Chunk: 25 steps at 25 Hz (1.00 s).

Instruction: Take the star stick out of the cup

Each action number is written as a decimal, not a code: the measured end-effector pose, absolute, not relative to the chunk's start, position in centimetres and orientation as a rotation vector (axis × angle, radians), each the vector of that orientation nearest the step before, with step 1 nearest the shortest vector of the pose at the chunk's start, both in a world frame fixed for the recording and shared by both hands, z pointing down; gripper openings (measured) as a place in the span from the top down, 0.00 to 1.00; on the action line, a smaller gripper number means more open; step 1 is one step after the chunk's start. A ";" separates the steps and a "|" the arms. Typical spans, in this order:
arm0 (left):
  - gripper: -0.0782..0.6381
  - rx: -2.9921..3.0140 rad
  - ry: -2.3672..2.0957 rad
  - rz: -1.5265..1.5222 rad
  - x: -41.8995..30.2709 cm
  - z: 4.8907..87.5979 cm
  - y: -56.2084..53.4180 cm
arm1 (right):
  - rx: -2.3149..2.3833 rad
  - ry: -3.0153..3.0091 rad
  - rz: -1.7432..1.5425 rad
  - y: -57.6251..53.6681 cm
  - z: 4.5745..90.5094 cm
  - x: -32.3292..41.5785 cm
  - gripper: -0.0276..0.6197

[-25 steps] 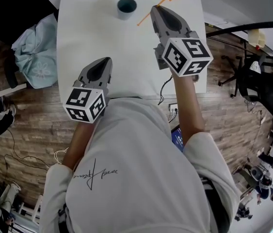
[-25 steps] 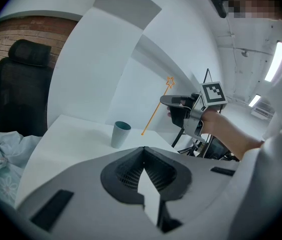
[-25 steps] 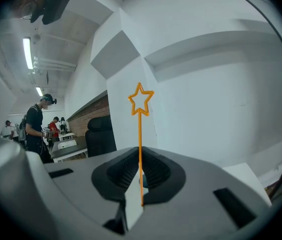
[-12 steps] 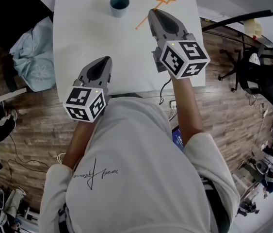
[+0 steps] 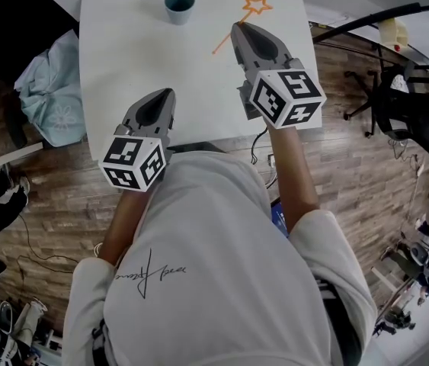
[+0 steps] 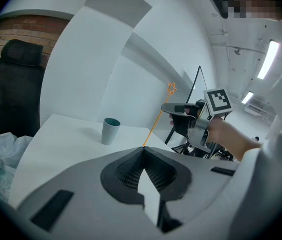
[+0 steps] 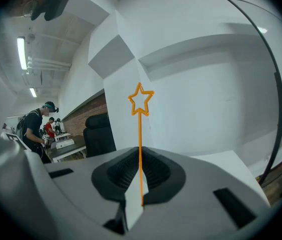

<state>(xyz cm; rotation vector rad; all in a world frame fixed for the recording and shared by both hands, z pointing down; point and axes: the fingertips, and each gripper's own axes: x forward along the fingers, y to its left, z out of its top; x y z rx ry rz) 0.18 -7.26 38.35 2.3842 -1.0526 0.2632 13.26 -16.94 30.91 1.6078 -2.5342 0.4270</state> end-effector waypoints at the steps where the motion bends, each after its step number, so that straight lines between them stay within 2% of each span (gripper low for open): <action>1: 0.88 2.386 -1.049 0.265 0.2 38.4 -7.1 | 1.608 -2.531 0.433 -16.7 31.1 13.3 0.92; 25: 0.88 2.393 -1.008 0.266 1.1 39.0 -5.8 | 1.599 -2.435 0.576 -11.5 36.0 14.2 0.92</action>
